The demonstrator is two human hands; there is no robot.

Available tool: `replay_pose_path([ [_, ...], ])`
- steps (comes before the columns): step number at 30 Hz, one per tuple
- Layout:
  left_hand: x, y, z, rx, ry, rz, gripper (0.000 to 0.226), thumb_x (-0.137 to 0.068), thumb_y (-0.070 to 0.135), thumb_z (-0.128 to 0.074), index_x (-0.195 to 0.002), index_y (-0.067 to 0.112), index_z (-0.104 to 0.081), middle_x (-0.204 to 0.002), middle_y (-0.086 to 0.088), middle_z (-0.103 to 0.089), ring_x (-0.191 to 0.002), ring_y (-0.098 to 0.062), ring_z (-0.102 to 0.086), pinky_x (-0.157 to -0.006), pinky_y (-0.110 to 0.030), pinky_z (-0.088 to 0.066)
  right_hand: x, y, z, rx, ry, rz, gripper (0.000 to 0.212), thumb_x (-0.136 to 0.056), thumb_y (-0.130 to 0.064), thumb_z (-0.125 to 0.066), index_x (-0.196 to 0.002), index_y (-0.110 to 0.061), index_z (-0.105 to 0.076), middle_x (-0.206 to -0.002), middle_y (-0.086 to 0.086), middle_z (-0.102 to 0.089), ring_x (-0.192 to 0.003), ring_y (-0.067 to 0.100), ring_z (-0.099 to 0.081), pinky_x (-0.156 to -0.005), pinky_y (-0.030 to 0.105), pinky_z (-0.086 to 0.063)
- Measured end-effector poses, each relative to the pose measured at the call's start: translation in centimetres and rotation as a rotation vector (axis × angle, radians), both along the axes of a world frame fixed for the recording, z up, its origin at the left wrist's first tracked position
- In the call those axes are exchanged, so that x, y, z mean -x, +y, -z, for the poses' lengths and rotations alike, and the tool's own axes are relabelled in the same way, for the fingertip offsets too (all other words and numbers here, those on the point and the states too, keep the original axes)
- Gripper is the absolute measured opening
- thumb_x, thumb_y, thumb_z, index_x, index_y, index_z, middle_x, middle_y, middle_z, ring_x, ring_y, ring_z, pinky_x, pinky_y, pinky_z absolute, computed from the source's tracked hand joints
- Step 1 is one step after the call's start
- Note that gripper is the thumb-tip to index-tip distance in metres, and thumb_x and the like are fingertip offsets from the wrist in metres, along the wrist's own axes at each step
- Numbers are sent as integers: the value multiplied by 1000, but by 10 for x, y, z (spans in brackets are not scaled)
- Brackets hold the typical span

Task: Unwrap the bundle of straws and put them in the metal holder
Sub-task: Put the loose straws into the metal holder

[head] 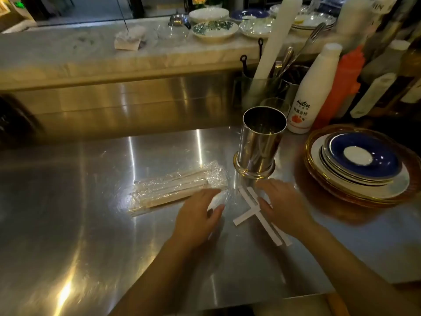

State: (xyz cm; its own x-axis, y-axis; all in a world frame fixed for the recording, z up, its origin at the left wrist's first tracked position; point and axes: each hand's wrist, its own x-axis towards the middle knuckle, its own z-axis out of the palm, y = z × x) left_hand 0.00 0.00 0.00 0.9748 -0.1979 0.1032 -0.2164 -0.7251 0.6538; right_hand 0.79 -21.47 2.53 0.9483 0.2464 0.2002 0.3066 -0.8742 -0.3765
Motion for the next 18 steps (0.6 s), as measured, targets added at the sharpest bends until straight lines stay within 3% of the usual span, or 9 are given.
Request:
replay_pose_path([
  [3, 3, 0, 21, -98, 14, 93, 40, -91, 36, -49, -129, 26, -46, -132, 0, -54, -119, -15, -47, -99, -29, -36, 3, -2, 24, 118, 71, -13, 34, -86, -20, -57, -118, -11, -54, -110, 11, -64, -96, 26, -58, -87, 35, -40],
  [7, 6, 4, 41, -189, -1, 150, 41, -92, 33, -47, -130, 20, -47, -136, -4, -52, -124, -19, -45, -103, -30, -29, 7, -2, 42, 171, 159, -36, 32, -89, -24, -48, -121, -16, -50, -117, 7, -61, -100, 22, -55, -91, 34, -39],
  [16, 7, 4, 53, -252, -81, 109, 42, -91, 35, -45, -128, 17, -50, -136, -8, -52, -126, -23, -45, -106, -37, -28, 4, 4, 35, 370, 37, -142, 8, -76, -17, -70, -79, -11, -67, -80, 10, -72, -71, 24, -64, -68, 36, -49],
  [18, 7, 4, 54, -263, -71, 114, 43, -92, 37, -43, -130, 18, -48, -138, -7, -50, -129, -22, -42, -108, -35, -24, 1, 4, 32, 345, 60, -138, 9, -79, -16, -67, -84, -8, -66, -84, 11, -71, -72, 25, -63, -70, 35, -46],
])
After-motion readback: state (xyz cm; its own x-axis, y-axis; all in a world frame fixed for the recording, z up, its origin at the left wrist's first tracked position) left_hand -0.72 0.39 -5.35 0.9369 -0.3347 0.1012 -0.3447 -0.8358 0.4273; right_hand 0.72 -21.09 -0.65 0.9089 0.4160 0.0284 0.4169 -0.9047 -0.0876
